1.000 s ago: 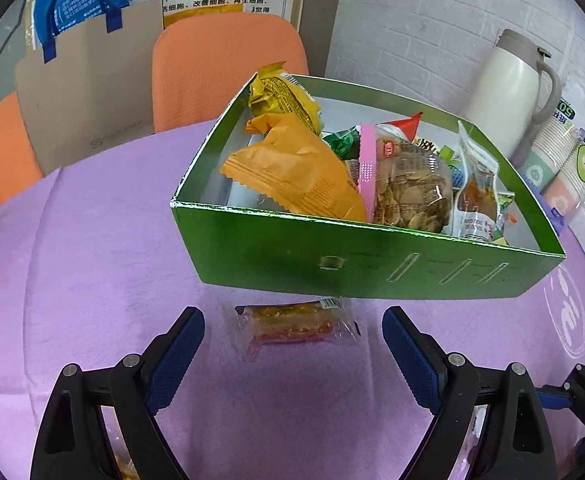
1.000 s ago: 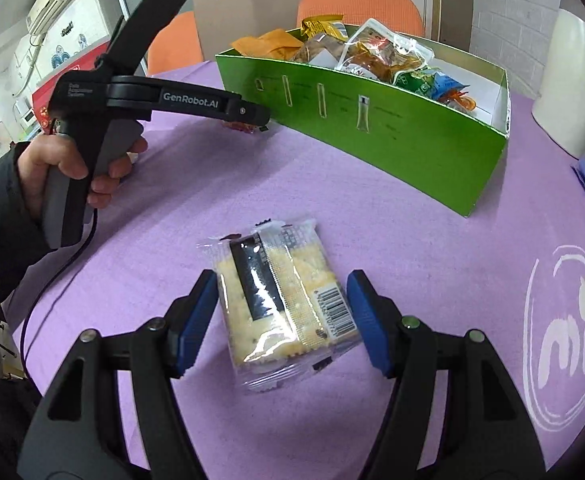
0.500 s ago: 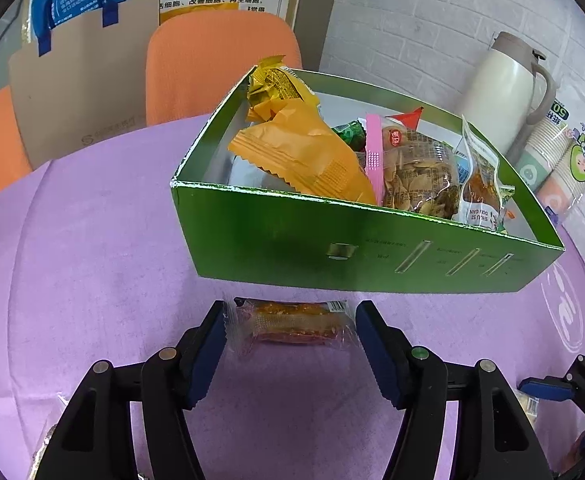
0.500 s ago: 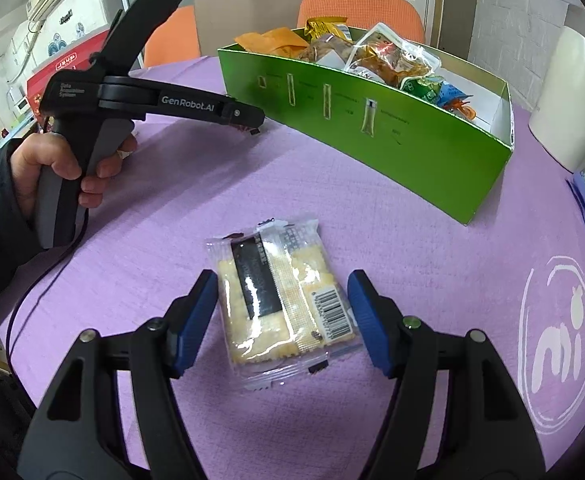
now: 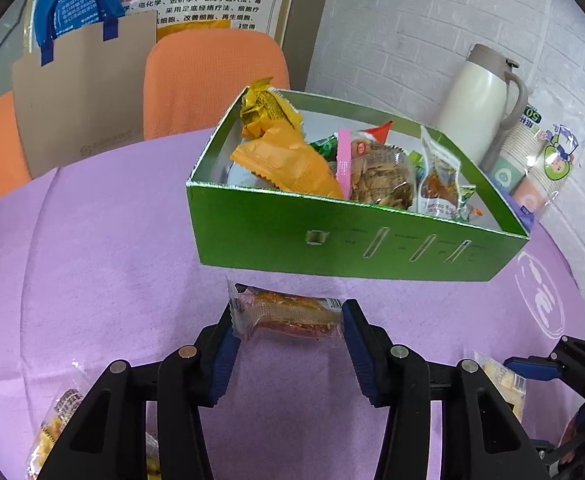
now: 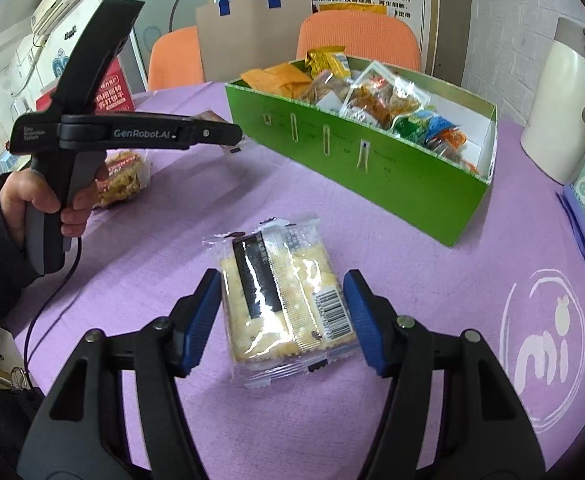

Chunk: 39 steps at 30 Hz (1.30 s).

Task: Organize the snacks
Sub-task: 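Lower both held packets into the green box and release them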

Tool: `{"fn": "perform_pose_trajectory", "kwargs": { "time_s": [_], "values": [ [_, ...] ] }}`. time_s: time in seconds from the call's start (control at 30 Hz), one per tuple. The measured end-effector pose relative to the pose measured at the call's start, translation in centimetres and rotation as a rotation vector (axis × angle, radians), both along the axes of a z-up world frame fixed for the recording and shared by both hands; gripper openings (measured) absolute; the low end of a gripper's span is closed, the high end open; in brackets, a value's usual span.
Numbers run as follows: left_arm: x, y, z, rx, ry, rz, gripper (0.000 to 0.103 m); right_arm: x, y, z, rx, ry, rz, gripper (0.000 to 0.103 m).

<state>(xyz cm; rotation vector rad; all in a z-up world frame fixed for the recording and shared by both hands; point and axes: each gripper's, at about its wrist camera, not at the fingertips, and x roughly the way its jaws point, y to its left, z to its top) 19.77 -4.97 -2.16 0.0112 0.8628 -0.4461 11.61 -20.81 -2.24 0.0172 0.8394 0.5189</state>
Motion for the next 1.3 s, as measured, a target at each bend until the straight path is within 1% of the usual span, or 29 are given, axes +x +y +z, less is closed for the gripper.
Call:
{"fn": "perform_pose_trajectory", "kwargs": {
  "time_s": [0.1, 0.2, 0.3, 0.4, 0.53, 0.67, 0.73, 0.8, 0.83, 0.87, 0.9, 0.93, 0.97, 1.03, 1.1, 1.2, 1.3],
  "values": [
    [-1.0, 0.2, 1.9, -0.016, -0.042, -0.013, 0.05, 0.4, -1.1, 2.0, 0.02, -0.056, -0.034, 0.064],
    [-1.0, 0.3, 4.2, -0.058, -0.083, -0.002, 0.05, 1.4, -2.2, 4.1, 0.047, -0.11, -0.083, 0.064],
    [-0.8, -0.3, 6.9, -0.083, -0.139, 0.004, 0.05, 3.3, -3.6, 5.6, 0.064, -0.157, -0.144, 0.064],
    [0.3, -1.7, 9.0, -0.082, -0.183, 0.011, 0.051, 5.9, -4.7, 6.6, 0.064, -0.193, -0.213, 0.064],
    [2.7, -3.5, 10.5, -0.098, -0.187, 0.032, 0.051, 9.4, -6.0, 6.8, 0.053, -0.208, -0.282, 0.064],
    [4.5, -5.1, 10.4, -0.066, -0.189, 0.045, 0.051, 11.6, -7.2, 6.3, 0.073, -0.215, -0.329, 0.064],
    [5.2, -5.6, 10.2, -0.053, -0.188, 0.046, 0.051, 12.3, -7.5, 5.5, 0.085, -0.203, -0.323, 0.065],
    [5.7, -6.0, 9.7, -0.044, -0.182, 0.041, 0.052, 12.8, -7.4, 4.5, 0.088, -0.177, -0.295, 0.074],
    [5.9, -6.1, 9.4, -0.04, -0.177, 0.038, 0.056, 13.0, -7.2, 4.1, 0.084, -0.167, -0.287, 0.087],
    [6.1, -6.3, 9.1, -0.036, -0.172, 0.036, 0.059, 12.9, -7.1, 3.8, 0.079, -0.168, -0.281, 0.097],
    [6.2, -6.3, 8.7, -0.03, -0.162, 0.031, 0.075, 12.7, -7.0, 3.6, 0.071, -0.177, -0.277, 0.1],
    [6.2, -6.4, 8.5, -0.018, -0.159, 0.035, 0.088, 12.5, -7.0, 3.4, 0.066, -0.185, -0.274, 0.1],
    [6.0, -6.3, 8.2, -0.002, -0.175, 0.047, 0.09, 12.4, -6.9, 3.3, 0.055, -0.187, -0.274, 0.1],
    [5.7, -6.3, 7.8, 0.018, -0.197, 0.05, 0.091, 12.4, -6.8, 3.3, 0.05, -0.179, -0.274, 0.1],
    [5.8, -6.2, 7.5, 0.03, -0.187, 0.054, 0.091, 12.2, -6.7, 3.5, 0.055, -0.172, -0.277, 0.1],
    [5.7, -5.9, 7.5, 0.027, -0.183, 0.057, 0.091, 11.5, -6.7, 4.5, 0.072, -0.194, -0.273, 0.1],
    [4.8, -5.4, 8.0, 0.026, -0.204, 0.064, 0.091, 10.5, -6.3, 5.5, 0.078, -0.219, -0.257, 0.1]
  ]
}}
